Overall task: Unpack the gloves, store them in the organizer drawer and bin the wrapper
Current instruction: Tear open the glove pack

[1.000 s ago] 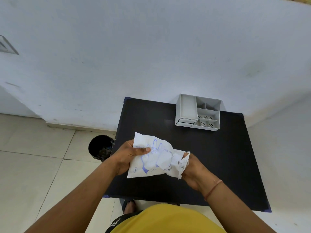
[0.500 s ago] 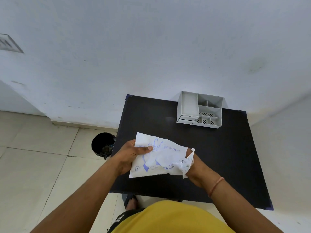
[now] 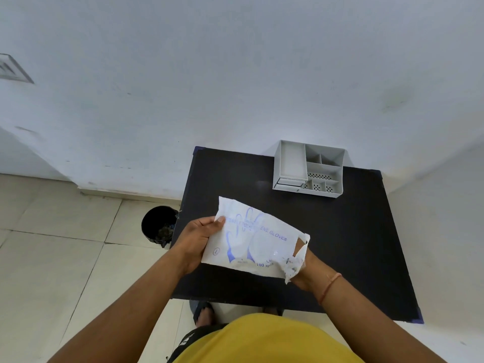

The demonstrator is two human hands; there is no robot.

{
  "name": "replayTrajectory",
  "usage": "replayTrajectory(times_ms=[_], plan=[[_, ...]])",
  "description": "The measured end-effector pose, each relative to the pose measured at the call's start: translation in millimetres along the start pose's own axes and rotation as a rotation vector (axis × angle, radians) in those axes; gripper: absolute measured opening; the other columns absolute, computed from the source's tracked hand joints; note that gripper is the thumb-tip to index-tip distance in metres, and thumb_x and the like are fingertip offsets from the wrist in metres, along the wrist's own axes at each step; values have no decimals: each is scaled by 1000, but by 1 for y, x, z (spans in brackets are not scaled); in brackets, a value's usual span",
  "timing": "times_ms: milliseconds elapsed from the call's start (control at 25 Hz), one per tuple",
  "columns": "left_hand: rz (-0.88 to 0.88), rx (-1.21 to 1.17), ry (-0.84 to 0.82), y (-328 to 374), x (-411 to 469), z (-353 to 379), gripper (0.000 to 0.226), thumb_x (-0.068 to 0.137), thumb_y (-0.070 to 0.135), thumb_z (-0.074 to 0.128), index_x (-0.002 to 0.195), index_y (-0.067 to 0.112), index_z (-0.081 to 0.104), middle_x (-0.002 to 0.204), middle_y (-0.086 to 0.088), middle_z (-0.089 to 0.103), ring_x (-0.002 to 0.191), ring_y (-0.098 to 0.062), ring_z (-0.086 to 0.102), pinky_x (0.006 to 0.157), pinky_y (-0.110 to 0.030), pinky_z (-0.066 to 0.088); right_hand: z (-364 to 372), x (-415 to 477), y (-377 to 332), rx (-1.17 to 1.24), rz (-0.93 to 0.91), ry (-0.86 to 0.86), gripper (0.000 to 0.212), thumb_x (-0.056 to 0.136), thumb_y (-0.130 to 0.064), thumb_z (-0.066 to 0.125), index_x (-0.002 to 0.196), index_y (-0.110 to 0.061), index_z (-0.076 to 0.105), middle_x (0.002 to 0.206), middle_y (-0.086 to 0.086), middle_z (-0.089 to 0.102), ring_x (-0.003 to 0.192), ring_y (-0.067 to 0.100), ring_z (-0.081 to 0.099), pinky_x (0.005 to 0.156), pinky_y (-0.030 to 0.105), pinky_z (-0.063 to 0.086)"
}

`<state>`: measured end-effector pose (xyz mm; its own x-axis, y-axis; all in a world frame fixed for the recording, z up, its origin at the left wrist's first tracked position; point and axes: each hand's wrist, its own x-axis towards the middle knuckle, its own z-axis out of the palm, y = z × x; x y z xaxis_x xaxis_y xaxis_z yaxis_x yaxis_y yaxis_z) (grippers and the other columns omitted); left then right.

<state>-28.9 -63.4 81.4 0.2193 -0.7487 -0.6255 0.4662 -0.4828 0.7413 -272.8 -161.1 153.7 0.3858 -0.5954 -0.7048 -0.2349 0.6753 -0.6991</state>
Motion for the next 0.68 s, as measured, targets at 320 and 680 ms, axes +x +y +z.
replayTrajectory(times_ms=[320,680], plan=[[-2,100,582,-18,22,-50,29,105,36,68,124,15,75,92,-2,74,77,-24,71,60,-32,55,-64,-18,-32,-211,-223,377,14,97,-15,73,92,-27,79,94,4,82,80,22,78,51,28,59],[-97,829,483,-48,46,-35,55,102,29,70,150,6,55,149,-25,63,132,-47,61,110,-57,53,-63,-43,-44,22,-226,105,17,87,-21,75,96,-32,85,93,-8,85,89,13,81,63,27,65]])
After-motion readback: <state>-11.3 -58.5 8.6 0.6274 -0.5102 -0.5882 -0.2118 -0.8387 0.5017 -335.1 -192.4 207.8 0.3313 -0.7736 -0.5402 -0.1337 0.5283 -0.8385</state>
